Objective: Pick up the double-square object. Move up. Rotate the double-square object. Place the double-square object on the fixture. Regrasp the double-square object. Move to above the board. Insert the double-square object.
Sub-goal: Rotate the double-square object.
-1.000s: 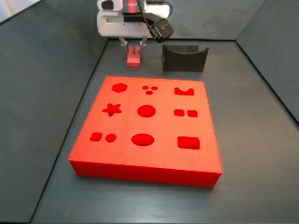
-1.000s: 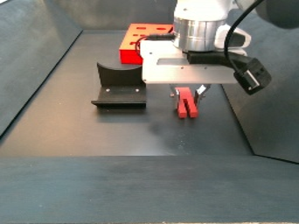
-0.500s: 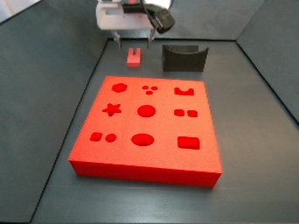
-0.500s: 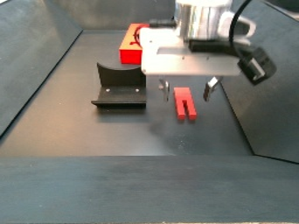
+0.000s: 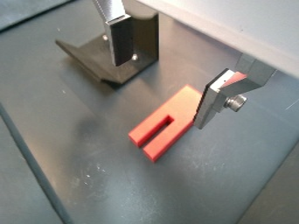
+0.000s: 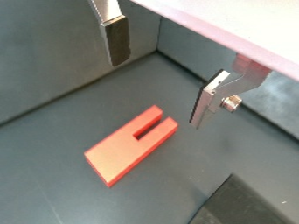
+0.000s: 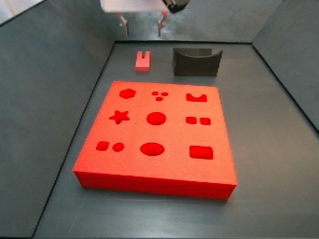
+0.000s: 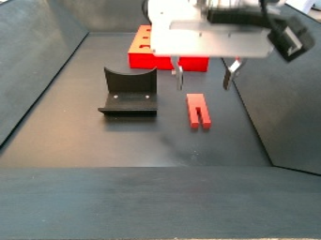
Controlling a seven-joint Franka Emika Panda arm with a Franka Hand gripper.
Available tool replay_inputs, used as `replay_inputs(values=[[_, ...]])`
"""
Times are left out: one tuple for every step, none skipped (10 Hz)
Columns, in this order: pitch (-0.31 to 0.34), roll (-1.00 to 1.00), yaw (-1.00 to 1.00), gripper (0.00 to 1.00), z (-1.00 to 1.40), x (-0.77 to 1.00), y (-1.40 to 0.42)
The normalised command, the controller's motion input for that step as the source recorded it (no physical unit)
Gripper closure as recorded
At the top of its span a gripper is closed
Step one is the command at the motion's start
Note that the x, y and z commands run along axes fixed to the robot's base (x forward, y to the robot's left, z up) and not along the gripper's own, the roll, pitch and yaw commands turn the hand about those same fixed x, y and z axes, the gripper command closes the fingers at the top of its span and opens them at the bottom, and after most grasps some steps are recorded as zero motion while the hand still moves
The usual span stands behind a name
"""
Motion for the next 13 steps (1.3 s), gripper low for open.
replay_inputs(values=[[0.059,0.09,-0.02,0.0,0.61,-0.04,0.01],[0.0,0.0,1.0,0.0,0.0,0.0,0.0],[0.0,0.0,1.0,0.0,-0.2,0.0,-0.01],[-0.002,0.0,1.0,0.0,-0.28,0.04,0.0],[-0.004,0.0,1.0,0.0,-0.19,0.06,0.0],[-0.005,0.0,1.0,0.0,-0.11,0.05,0.0],[-0.007,0.0,1.0,0.0,-0.06,0.03,0.0],[-0.007,0.0,1.0,0.0,-0.05,0.03,0.0],[-0.008,0.0,1.0,0.0,-0.04,0.04,0.0],[-0.008,0.0,1.0,0.0,-0.04,0.04,0.0],[-0.009,0.0,1.0,0.0,-0.04,0.04,0.0],[-0.009,0.0,1.0,0.0,-0.03,0.04,0.0],[-0.009,0.0,1.0,0.0,-0.03,0.04,0.0]])
